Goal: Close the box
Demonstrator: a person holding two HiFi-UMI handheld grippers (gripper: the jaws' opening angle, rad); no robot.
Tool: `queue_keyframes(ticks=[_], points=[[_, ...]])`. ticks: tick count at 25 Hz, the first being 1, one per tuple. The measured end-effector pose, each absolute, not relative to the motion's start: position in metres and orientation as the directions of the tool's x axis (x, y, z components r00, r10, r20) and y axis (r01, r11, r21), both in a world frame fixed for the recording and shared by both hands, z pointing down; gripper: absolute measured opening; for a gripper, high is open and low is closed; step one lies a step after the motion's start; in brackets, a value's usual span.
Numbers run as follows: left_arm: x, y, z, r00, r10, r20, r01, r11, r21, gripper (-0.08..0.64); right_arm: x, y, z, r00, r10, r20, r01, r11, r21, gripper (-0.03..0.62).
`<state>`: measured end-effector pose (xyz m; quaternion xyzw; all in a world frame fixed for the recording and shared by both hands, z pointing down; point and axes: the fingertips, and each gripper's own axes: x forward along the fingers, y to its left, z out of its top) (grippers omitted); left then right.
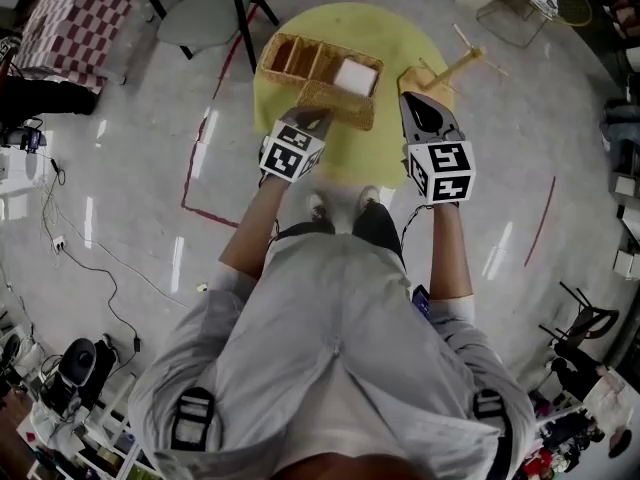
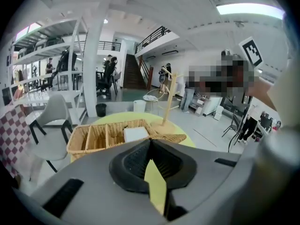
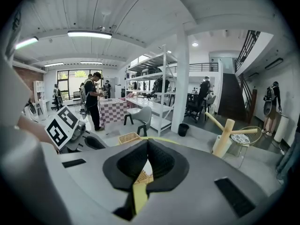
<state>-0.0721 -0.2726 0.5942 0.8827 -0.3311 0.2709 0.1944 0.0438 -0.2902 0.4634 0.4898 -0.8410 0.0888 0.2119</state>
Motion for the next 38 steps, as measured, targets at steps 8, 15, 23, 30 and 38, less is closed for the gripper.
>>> queue_keyframes(ticks=[8, 15, 23, 30, 38], points=[[-0.059, -0.327, 0.553, 0.632, -0.540, 0.556, -0.703, -0.702, 0.117, 0.041, 0.054, -0.304, 0.457, -0.425, -0.801, 0.421, -0.866, 0.496, 0.069, 0.023], [-0.035, -0.387, 0.548, 0.581, -0.569, 0.582, -0.738, -0.669, 0.082, 0.041, 0.065, -0.327, 0.463, -0.468, -0.781, 0.415, -0.855, 0.518, 0.012, 0.023], [-0.017, -0.451, 0.580, 0.539, -0.566, 0.624, -0.768, -0.635, 0.087, 0.041, 0.052, -0.345, 0.481, -0.528, -0.727, 0.439, -0.815, 0.579, -0.022, 0.023], [-0.007, -0.479, 0.616, 0.532, -0.515, 0.672, -0.769, -0.627, 0.128, 0.041, 0.054, -0.362, 0.489, -0.529, -0.718, 0.452, -0.814, 0.580, -0.032, 0.023], [-0.002, -0.496, 0.661, 0.536, -0.430, 0.726, -0.780, -0.581, 0.232, 0.043, 0.063, -0.368, 0.499, -0.509, -0.718, 0.475, -0.828, 0.559, -0.043, 0.023]])
